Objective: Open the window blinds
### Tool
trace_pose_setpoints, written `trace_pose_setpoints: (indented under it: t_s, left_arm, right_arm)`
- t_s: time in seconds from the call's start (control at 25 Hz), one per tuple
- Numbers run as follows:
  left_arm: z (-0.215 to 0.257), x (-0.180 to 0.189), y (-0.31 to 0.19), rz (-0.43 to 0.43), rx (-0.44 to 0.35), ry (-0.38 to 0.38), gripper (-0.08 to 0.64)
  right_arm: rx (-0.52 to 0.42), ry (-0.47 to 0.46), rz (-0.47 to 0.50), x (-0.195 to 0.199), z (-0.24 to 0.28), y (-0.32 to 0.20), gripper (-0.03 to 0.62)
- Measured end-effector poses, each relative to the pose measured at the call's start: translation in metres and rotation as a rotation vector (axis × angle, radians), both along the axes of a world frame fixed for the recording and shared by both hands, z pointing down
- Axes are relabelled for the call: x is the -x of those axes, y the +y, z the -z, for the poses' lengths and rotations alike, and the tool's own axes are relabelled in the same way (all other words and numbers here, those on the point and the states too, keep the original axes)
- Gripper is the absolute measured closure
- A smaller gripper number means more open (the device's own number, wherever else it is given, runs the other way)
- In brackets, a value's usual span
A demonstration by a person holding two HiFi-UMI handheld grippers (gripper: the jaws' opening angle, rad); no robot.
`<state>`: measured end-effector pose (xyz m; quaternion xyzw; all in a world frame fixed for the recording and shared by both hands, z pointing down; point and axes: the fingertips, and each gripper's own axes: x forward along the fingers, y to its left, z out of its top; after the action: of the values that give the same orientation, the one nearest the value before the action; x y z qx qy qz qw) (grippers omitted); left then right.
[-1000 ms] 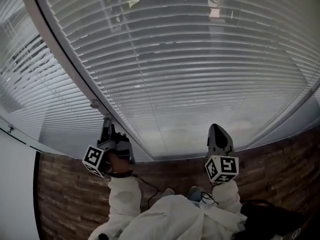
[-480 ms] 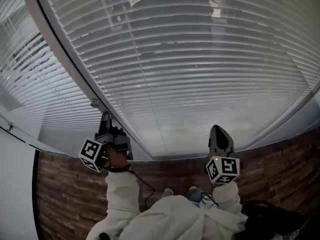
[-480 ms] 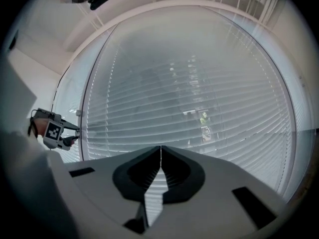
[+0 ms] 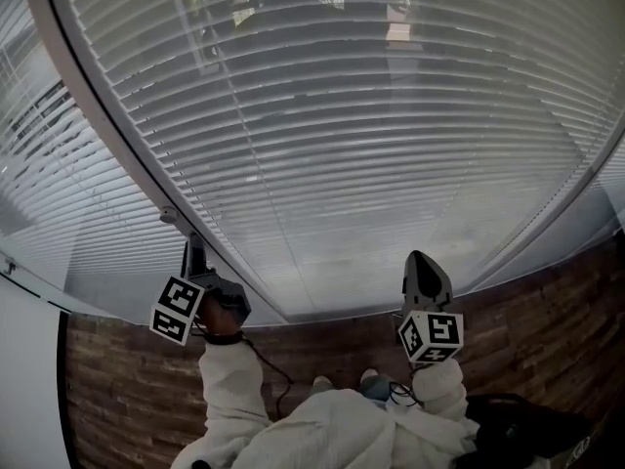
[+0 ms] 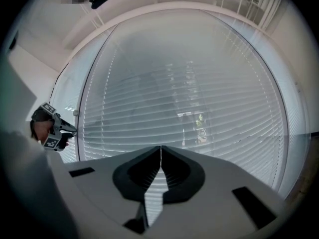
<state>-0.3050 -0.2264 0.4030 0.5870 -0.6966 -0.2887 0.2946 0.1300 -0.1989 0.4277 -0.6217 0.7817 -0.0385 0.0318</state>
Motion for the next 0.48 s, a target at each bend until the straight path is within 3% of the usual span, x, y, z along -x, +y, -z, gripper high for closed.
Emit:
trace_pose_setpoints:
  t_s: [0.12, 0.28, 0.48]
  left_arm:
    - [-0.0005, -0.0006, 0.0017, -0.011, 0.1, -0.244, 0.436]
    - [0.0059, -0.0022, 0.0044, -0.011, 0.252, -0.665, 0.436]
    - [0.0023, -0.0086, 0.0021, -0.033, 0.386, -1.131, 0.436]
  right_arm:
    - [0.005, 0.003, -0.005, -0.0033, -0.0033, 0.0031, 0.578]
    - [0.012, 0.003, -0.011, -0.0073, -0.0059, 0.0049, 0.58]
    - [0.019, 0.0, -0.012, -0.0097, -0.0093, 0.0056, 0.58]
